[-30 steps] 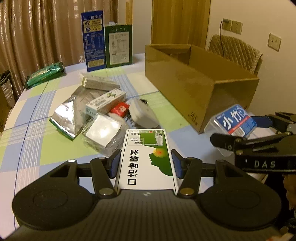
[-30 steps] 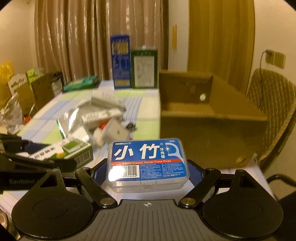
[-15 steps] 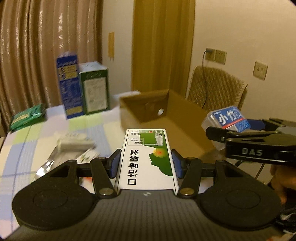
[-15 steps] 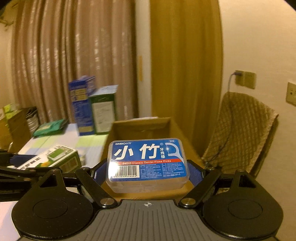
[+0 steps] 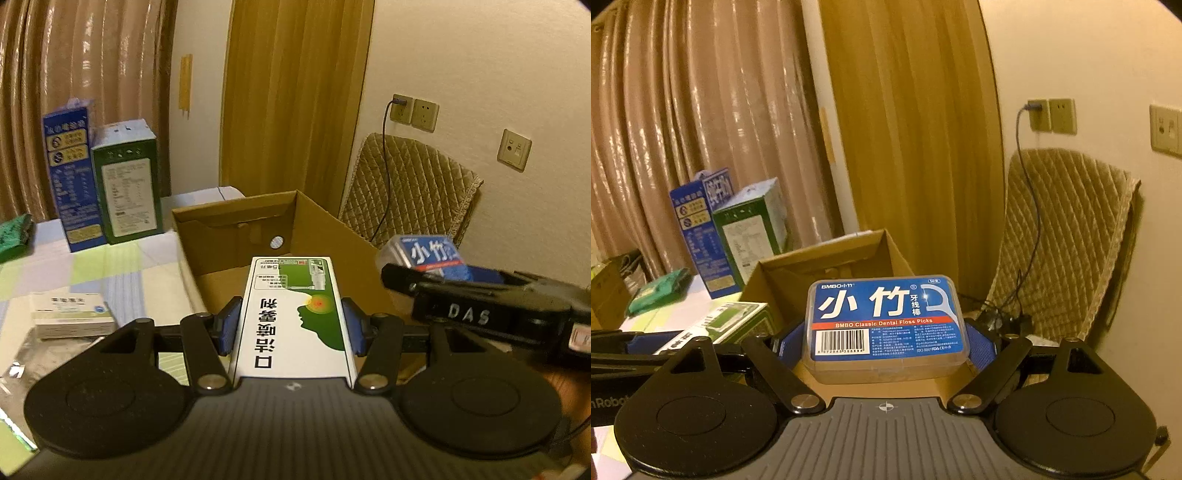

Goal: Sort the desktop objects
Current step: 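Carry both boxes over the cardboard box and open both grippers to drop them, then reach back to the table and grasp the white square night light with the right gripper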

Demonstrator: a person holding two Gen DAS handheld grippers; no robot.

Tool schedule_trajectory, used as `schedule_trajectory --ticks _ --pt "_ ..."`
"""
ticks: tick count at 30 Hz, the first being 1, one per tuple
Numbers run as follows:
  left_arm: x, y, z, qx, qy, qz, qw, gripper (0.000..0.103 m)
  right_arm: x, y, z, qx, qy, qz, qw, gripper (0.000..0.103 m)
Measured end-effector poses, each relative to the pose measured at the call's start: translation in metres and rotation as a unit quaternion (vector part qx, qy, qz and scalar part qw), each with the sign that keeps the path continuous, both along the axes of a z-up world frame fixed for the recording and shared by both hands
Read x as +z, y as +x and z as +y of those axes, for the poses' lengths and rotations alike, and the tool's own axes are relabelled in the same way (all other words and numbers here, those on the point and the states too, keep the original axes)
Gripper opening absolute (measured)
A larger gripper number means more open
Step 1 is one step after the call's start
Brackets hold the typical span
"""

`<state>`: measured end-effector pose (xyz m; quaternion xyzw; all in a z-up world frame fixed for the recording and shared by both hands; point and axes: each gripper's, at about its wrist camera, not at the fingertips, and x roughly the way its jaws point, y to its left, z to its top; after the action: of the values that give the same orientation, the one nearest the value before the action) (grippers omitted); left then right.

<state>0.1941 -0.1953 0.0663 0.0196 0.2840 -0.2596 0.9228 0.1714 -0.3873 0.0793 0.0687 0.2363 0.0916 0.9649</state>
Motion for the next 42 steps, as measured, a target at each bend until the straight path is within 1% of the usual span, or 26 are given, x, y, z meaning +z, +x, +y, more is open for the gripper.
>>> schedule_trajectory --ticks 4,11,13,14,15,17,19,22,25,28,33,35,38,42 --pt "-0.007 0.011 -0.004 -0.003 -0.015 0.010 0.9998 0.050 -0.005 0.007 0.000 0.001 -0.001 0.007 1.000 0.083" --pt "-0.007 0.009 0.009 0.006 -0.007 -0.001 1.0000 0.050 -0.012 0.010 0.000 0.009 0.000 0.012 1.000 0.084" --pt "-0.006 0.007 0.017 0.013 -0.009 -0.002 0.9999 0.051 -0.012 0.011 0.001 0.020 0.009 0.010 1.000 0.084" --pt "-0.006 0.005 0.021 0.017 -0.010 -0.002 0.9998 0.051 -0.012 0.011 0.002 0.027 0.016 0.007 0.999 0.086" --pt "-0.006 0.004 0.025 0.021 -0.011 -0.001 0.9997 0.051 -0.011 0.011 0.003 0.032 0.023 0.005 0.999 0.092" --pt "-0.006 0.000 0.033 0.025 -0.008 -0.002 0.9997 0.051 -0.009 0.010 0.004 0.030 0.027 -0.007 0.999 0.096" --pt "-0.005 -0.006 0.042 0.028 -0.005 -0.004 0.9996 0.052 -0.007 0.007 0.005 0.028 0.026 -0.019 0.999 0.097" --pt "-0.006 -0.015 0.057 0.036 0.001 -0.007 0.9993 0.052 -0.008 0.003 0.003 0.021 0.028 -0.022 0.999 0.097" --pt "-0.008 -0.024 0.075 0.051 0.004 -0.009 0.9987 0.056 -0.008 -0.002 0.005 0.019 0.027 -0.026 0.999 0.097" --pt "-0.013 -0.033 0.096 0.063 0.010 -0.005 0.9979 0.061 -0.006 -0.009 0.012 0.028 0.020 -0.039 0.999 0.097" --pt "-0.024 -0.046 0.132 0.088 0.038 0.005 0.9953 0.061 0.001 -0.026 0.035 0.060 0.007 -0.081 0.995 0.097" --pt "-0.028 -0.052 0.147 0.099 0.046 0.007 0.9940 0.064 0.003 -0.033 0.047 0.080 0.004 -0.092 0.993 0.097" --pt "-0.033 -0.061 0.168 0.114 0.055 0.012 0.9919 0.068 0.001 -0.044 0.072 0.119 -0.003 -0.101 0.988 0.098" --pt "-0.041 -0.070 0.192 0.133 0.062 0.018 0.9890 0.069 -0.002 -0.062 0.105 0.180 -0.013 -0.111 0.977 0.098"
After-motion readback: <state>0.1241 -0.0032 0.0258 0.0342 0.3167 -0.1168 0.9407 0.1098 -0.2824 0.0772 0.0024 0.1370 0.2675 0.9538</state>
